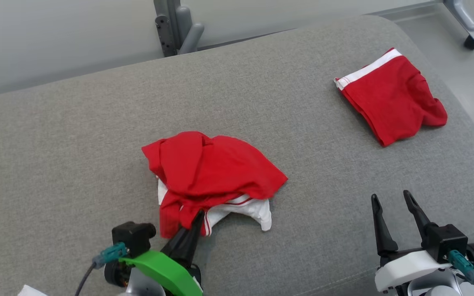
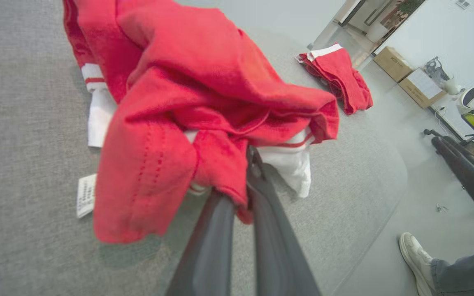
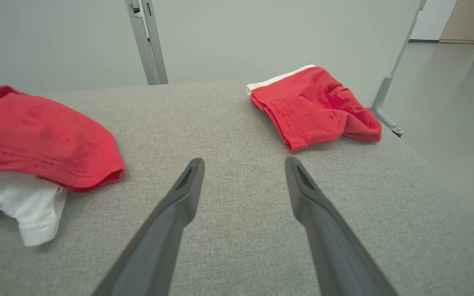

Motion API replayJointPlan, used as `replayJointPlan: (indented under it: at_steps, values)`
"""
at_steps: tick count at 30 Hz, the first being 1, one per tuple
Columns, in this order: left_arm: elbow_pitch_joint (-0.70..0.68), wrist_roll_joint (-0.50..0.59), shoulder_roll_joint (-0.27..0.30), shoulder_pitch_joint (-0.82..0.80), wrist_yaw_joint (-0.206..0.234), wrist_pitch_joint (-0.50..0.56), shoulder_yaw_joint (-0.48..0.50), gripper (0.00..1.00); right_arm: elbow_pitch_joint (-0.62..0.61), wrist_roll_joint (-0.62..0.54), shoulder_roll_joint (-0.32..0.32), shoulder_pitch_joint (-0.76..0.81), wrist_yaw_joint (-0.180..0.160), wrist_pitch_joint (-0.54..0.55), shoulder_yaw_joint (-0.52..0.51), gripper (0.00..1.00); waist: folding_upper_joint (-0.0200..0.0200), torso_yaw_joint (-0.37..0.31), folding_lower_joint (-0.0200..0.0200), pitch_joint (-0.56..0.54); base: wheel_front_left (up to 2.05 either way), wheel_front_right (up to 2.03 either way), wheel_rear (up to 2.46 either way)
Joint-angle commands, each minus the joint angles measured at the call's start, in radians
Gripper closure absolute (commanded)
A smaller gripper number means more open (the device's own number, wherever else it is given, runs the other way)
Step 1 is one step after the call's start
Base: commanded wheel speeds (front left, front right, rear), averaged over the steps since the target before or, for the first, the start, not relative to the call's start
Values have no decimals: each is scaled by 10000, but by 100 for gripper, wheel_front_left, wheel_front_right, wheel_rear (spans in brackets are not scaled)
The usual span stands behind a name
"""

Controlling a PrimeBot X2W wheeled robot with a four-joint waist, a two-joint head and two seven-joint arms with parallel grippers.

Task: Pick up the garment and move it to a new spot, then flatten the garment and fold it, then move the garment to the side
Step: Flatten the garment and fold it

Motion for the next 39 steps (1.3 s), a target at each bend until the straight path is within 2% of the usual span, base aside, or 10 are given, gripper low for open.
replayJointPlan:
  at_steps: [1,6,12,18,24,29,36,39]
  values:
    - [-309,-125,110,-158,-26,100,-32,100,19,38,0,66,-15,-31,32,0,41,224,0,-215,0,0,0]
    - [-2687,-1158,608,-595,-26,1056,296,100,73,180,-3,104,-16,-31,243,0,41,544,0,-514,0,0,0]
    - [-4285,-2173,1236,-1878,503,2253,1478,100,171,306,-6,-31,-16,-31,496,0,41,574,0,-796,0,0,0]
    - [-4929,-2556,2160,-3104,1223,3380,2604,100,228,417,-5,60,-16,-31,455,0,41,333,0,-931,0,0,0]
    - [-4671,-2900,2746,-4306,1513,4111,3221,100,326,587,-3,108,-16,-31,537,0,41,15,0,-973,0,0,0]
    - [-4534,-3262,2524,-5016,1576,4465,3052,100,353,667,-3,-4,-16,-31,565,0,41,-235,0,-926,0,0,0]
    - [-4308,-3129,1981,-5220,1537,4486,2335,100,335,730,-2,-98,-15,-31,553,0,41,-479,0,-799,0,0,0]
    - [-3961,-3003,1512,-5080,1503,4341,1779,100,340,765,-2,-127,-15,-31,544,0,41,-548,0,-708,0,0,0]
